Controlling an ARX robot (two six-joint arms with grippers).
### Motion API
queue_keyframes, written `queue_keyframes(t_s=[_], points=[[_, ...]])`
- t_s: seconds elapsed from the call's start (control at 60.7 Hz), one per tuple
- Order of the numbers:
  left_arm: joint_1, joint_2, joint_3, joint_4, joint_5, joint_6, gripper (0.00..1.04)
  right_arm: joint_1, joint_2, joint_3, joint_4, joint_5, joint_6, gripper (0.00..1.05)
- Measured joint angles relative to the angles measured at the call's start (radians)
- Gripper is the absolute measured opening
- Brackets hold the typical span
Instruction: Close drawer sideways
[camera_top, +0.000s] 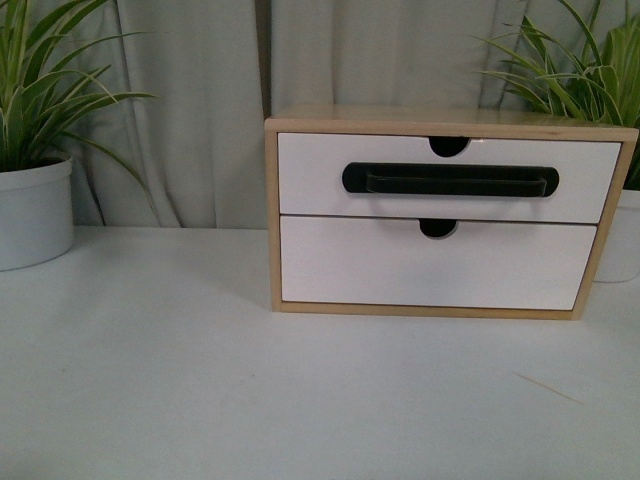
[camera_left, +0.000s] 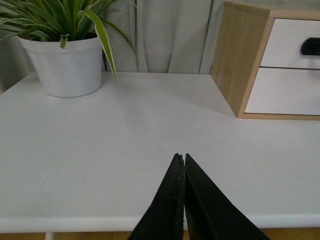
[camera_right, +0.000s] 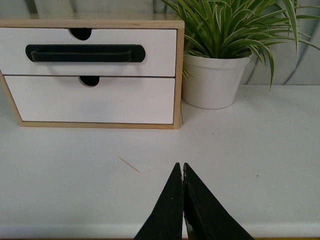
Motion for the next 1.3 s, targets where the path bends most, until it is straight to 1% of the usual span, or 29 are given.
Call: queue_keyframes(t_s=[0.264, 0.313, 0.346, 0.379, 0.445, 0.478, 0.775, 0.791, 0.808, 0.841, 0.89, 0.923, 0.989, 1.055, 1.088, 1.154, 1.17, 1.236, 1.269, 1.302], points=[[0.001, -0.069, -0.034, -0.023, 0.0, 0.001, 0.04, 0.0, -0.076, -0.048, -0.023, 0.0, 0.0, 0.01], [0.001, -0.12, -0.033, -0.09, -0.001, 0.001, 0.04, 0.0, -0.084, -0.048, -0.029, 0.0, 0.001, 0.01], [0.002, -0.177, -0.033, -0.167, 0.002, 0.001, 0.04, 0.0, -0.092, -0.048, -0.036, 0.0, 0.001, 0.01], [0.002, -0.209, -0.033, -0.191, 0.0, 0.001, 0.04, 0.0, -0.117, -0.047, -0.063, 0.0, 0.001, 0.01], [0.002, -0.237, -0.033, -0.198, 0.0, 0.001, 0.04, 0.001, -0.209, -0.047, -0.19, -0.001, 0.001, 0.01], [0.002, -0.239, -0.033, -0.201, -0.001, 0.001, 0.04, 0.001, -0.239, -0.047, -0.205, 0.0, 0.001, 0.01], [0.002, -0.241, -0.033, -0.203, 0.0, 0.001, 0.04, 0.002, -0.262, -0.047, -0.212, -0.001, 0.001, 0.01], [0.002, -0.241, -0.033, -0.203, 0.0, 0.0, 0.05, 0.002, -0.262, -0.047, -0.212, -0.001, 0.001, 0.01], [0.002, -0.241, -0.033, -0.203, 0.0, 0.001, 0.08, 0.002, -0.262, -0.047, -0.212, -0.001, 0.0, 0.01], [0.002, -0.241, -0.033, -0.203, 0.0, 0.001, 0.15, 0.002, -0.262, -0.047, -0.212, -0.001, 0.001, 0.07], [0.002, -0.241, -0.033, -0.203, 0.0, 0.001, 0.28, 0.002, -0.262, -0.047, -0.212, 0.0, 0.001, 0.21], [0.002, -0.241, -0.033, -0.203, 0.0, 0.001, 0.35, 0.002, -0.262, -0.047, -0.212, 0.0, 0.001, 0.26], [0.002, -0.241, -0.033, -0.203, 0.0, 0.001, 0.46, 0.002, -0.262, -0.047, -0.212, 0.0, 0.001, 0.37], [0.002, -0.241, -0.033, -0.203, 0.0, 0.001, 0.62, 0.002, -0.262, -0.047, -0.212, 0.0, 0.001, 0.55], [0.002, -0.241, -0.033, -0.203, 0.0, 0.001, 0.69, 0.002, -0.262, -0.047, -0.212, 0.0, 0.001, 0.6], [0.002, -0.241, -0.033, -0.203, 0.0, 0.001, 0.8, 0.002, -0.262, -0.047, -0.212, 0.0, 0.001, 0.72], [0.002, -0.241, -0.033, -0.203, 0.0, 0.001, 0.83, 0.002, -0.262, -0.047, -0.212, 0.0, 0.001, 0.74], [0.002, -0.241, -0.033, -0.203, 0.0, 0.001, 0.96, 0.002, -0.262, -0.047, -0.212, 0.0, 0.001, 0.87], [0.002, -0.241, -0.033, -0.203, 0.0, 0.001, 1.0, 0.002, -0.262, -0.047, -0.212, 0.0, 0.001, 0.92], [0.002, -0.241, -0.033, -0.203, 0.0, 0.002, 1.0, 0.002, -0.262, -0.047, -0.212, -0.001, 0.002, 0.98]])
